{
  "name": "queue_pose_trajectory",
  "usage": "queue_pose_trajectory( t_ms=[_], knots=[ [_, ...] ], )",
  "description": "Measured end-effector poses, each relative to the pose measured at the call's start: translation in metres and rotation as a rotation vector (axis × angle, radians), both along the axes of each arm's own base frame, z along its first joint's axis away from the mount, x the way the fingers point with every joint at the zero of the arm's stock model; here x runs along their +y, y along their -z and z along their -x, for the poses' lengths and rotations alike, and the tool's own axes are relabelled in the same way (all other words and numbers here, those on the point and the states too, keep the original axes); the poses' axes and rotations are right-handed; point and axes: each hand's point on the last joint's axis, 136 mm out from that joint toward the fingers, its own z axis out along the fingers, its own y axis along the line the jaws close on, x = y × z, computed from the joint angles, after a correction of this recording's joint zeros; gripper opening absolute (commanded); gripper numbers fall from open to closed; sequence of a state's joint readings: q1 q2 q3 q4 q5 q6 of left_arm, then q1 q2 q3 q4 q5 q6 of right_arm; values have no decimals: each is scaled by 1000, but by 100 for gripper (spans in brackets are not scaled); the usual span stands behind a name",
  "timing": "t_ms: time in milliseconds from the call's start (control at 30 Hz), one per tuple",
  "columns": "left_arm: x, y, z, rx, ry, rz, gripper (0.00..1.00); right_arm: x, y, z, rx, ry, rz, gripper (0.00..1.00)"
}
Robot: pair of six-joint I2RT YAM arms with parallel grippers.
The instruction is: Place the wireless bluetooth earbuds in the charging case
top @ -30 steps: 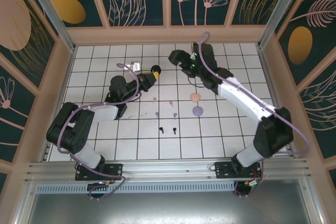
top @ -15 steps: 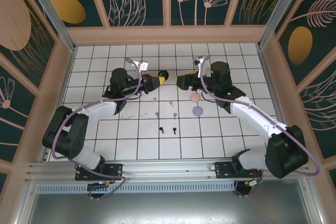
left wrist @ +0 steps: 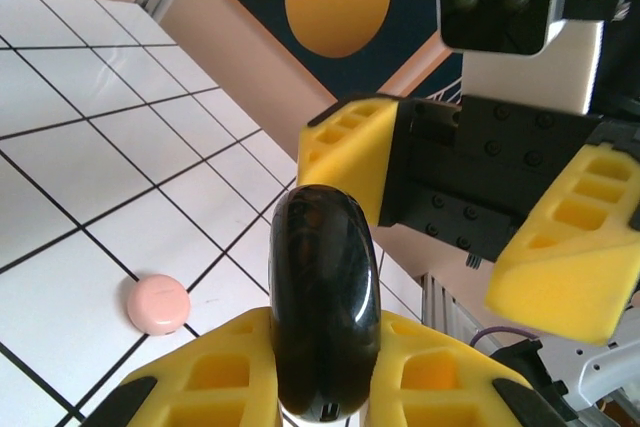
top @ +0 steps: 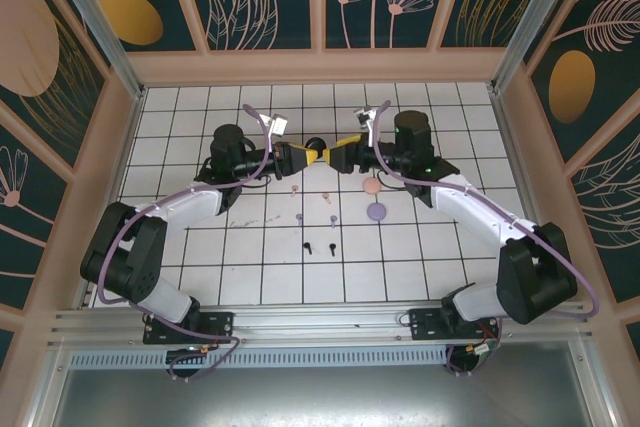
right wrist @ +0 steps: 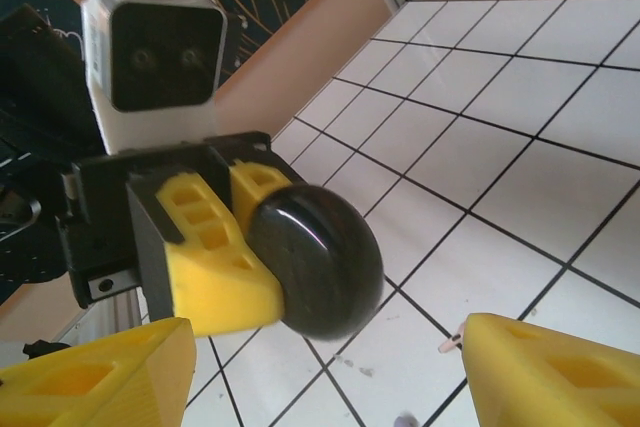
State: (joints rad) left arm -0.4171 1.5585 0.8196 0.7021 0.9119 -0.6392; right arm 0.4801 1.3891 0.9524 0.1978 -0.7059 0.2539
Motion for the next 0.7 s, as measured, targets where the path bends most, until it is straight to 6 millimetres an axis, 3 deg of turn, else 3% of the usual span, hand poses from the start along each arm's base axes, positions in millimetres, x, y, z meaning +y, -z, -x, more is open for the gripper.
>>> queue_pose_trajectory(
  t_ms=[500,700],
  knots=[
    [3,-9,4,-6,0,3,0,12,7,-19,1,-8,8,59],
    [6,-18,8,-20,1,10,0,-6,15,-44,28,70,-2,55]
  ],
)
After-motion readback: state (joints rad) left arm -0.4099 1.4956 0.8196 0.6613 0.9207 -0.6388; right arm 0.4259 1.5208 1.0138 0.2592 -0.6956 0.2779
